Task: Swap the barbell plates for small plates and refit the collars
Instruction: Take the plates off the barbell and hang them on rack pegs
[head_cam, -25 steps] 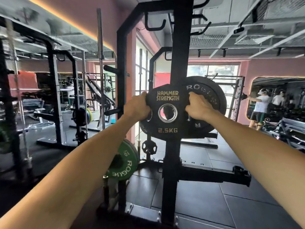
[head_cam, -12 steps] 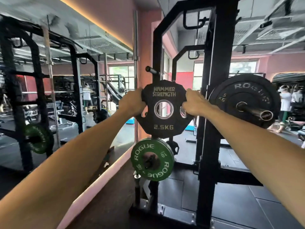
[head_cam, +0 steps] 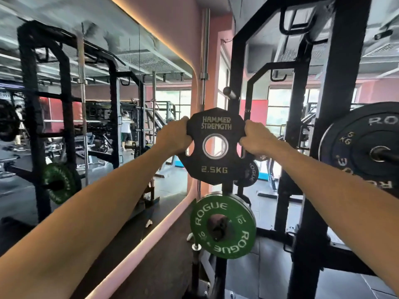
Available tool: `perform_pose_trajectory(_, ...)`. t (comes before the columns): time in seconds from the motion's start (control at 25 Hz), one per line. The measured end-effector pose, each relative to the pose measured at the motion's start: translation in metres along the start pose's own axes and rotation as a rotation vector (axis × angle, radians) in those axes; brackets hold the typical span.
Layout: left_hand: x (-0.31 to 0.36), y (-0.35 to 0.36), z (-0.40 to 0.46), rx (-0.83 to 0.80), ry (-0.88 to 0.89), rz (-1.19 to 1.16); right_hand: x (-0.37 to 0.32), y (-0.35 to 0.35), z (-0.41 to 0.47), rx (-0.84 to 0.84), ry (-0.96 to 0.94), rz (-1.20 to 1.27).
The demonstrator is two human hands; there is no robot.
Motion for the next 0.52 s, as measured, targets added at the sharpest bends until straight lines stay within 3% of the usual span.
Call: perform_pose_trajectory(0.52, -0.057, 0.05, 0.196, 0.05, 0.19, -0.048, 0.018, 0.028, 0.17, 0.137, 0.071, -0.113)
Point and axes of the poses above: each hand's wrist, its own z-axis towards the middle knuckle, its own y-axis out of the palm, x = y × z, the point moved 7 cm from there along z, towards the middle knuckle, and after that the axes turned 13 degrees about -z, right-handed, at the moved point
